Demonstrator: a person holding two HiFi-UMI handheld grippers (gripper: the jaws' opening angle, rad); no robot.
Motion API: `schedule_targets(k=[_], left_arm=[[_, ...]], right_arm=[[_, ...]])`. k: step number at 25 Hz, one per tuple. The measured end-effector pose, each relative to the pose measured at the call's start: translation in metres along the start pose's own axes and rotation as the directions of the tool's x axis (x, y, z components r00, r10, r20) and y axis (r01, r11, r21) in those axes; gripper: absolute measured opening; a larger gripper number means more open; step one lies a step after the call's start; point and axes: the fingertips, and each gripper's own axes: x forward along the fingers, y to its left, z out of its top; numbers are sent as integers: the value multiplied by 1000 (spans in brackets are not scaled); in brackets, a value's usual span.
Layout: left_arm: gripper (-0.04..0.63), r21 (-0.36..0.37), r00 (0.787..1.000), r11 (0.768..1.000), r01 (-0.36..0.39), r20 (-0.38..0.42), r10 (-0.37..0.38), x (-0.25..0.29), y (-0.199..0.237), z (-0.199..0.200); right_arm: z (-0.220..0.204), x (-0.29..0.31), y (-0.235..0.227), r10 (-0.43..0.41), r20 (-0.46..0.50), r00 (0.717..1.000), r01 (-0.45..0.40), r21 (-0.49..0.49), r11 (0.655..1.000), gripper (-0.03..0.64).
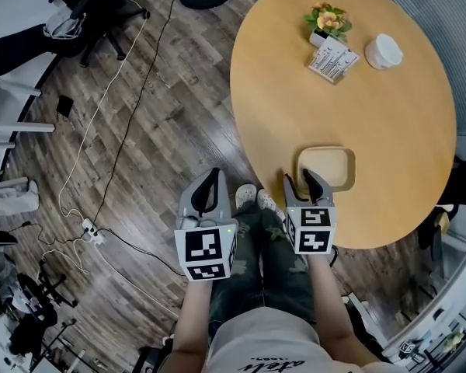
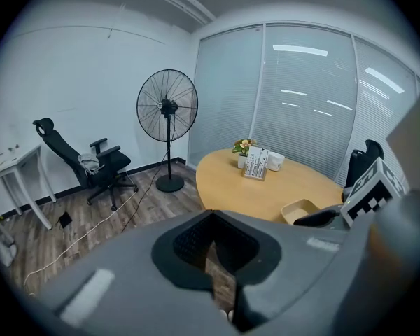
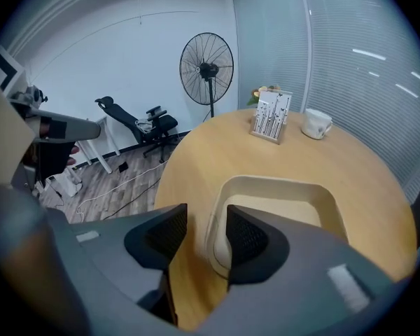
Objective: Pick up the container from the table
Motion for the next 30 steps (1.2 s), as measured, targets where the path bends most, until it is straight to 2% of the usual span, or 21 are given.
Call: schedule_targets(k=[6, 10, 18, 22, 30], left_arm=[[0, -7, 1000, 1000, -11, -13, 11, -2, 2, -10], [0, -13, 1000, 1000, -18, -17, 18, -5, 4, -12], [0, -19, 1000, 999, -31, -4, 30, -8, 8, -6], [0, -19, 999, 999, -30, 15, 31, -9, 8, 3], [0, -6, 996, 1000, -15, 85, 15, -13, -6, 38]], right_arm=[[-4, 5, -4, -49, -44, 998, 47, -50, 998, 142], [-3, 7, -4, -49, -63, 997, 45, -68, 997, 86], [-3, 8, -6, -45, -99, 994, 40, -59, 997, 58], [7, 2, -11, -53, -71, 996, 49, -62, 997, 44], [54, -24, -27, -71, 51, 996, 73, -45, 996, 44]])
